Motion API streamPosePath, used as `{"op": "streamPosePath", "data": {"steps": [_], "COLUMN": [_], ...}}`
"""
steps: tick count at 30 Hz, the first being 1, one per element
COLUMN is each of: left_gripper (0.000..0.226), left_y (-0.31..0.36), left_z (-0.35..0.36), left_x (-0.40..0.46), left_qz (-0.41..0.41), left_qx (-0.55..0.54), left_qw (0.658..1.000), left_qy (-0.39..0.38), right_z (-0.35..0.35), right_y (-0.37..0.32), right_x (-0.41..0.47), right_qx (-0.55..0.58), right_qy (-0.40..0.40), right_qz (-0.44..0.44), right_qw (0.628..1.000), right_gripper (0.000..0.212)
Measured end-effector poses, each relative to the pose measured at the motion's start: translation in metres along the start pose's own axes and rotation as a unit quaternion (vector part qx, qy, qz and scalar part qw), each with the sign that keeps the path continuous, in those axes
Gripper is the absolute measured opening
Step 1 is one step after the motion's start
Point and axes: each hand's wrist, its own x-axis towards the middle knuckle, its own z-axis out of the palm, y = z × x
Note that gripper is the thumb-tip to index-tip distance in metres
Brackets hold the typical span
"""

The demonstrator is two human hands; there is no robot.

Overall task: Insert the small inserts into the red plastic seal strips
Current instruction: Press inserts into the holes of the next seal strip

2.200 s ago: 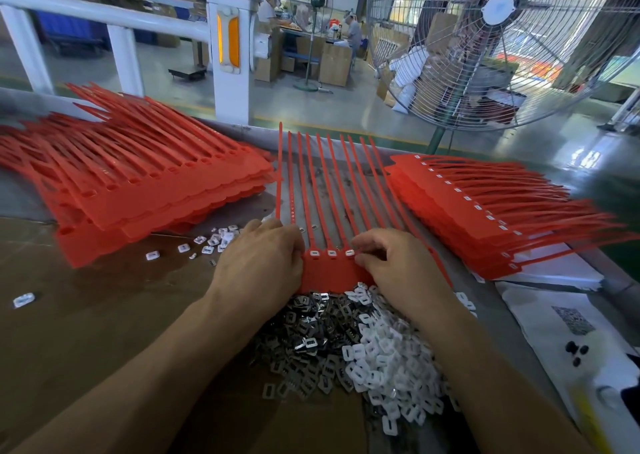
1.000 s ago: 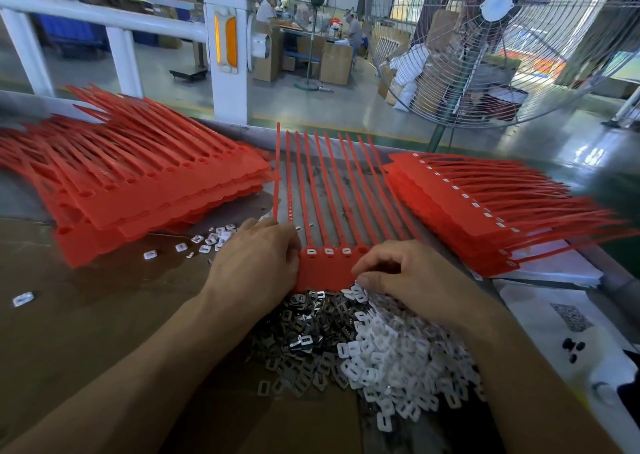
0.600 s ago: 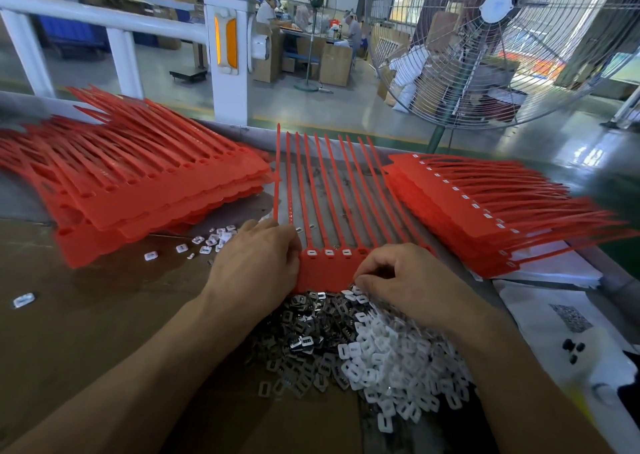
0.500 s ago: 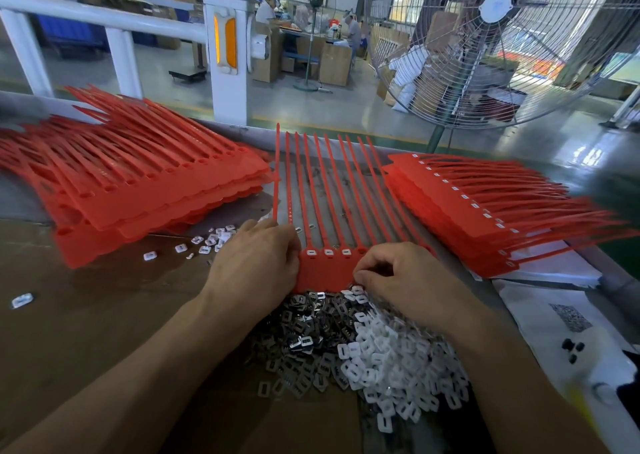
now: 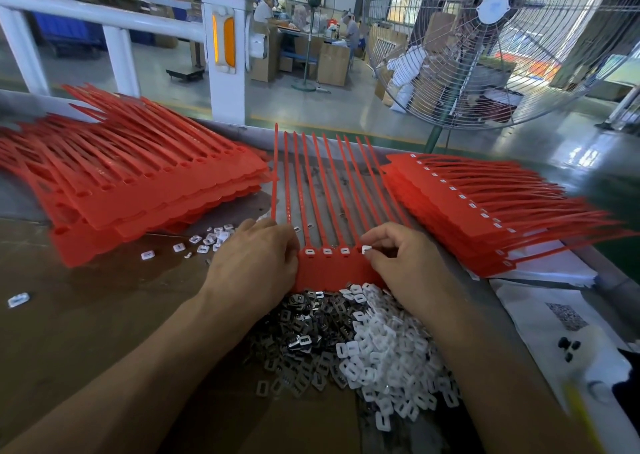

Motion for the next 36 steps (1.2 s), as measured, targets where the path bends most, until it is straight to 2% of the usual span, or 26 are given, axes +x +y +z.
{"op": "streamPosePath", "data": {"steps": [11, 22, 31, 36], "left_gripper": [0.014, 0.014, 0.016, 0.016], "left_y": [0.0003, 0.0008, 0.0015, 0.0014], "left_z": [0.0007, 0.0003, -0.0004, -0.0002], "left_x": [-0.0009, -0.001, -0.0011, -0.0013], "left_qz": [0.004, 0.004, 0.003, 0.005], "left_qx": [0.003, 0.001, 0.003, 0.005], "left_qw": [1.0, 1.0, 1.0, 1.0], "left_qy": [0.007, 0.008, 0.009, 0.01], "right_z": [0.004, 0.0046, 0.0053, 0.0003], "right_y": [0.0008, -0.0026, -0.0072, -0.0083], "right_x": [0.008, 0.0098, 0.0074, 0.0001], "right_qx": [-0.045, -0.107, -0.131, -0.097], "right_qy": [0.016, -0.006, -0.019, -0.007], "right_qz": [-0.007, -0.013, -0.013, -0.011], "right_qw": [0.999, 0.994, 0.991, 0.995], "right_gripper": [0.017, 0.014, 0.023, 0.032]}}
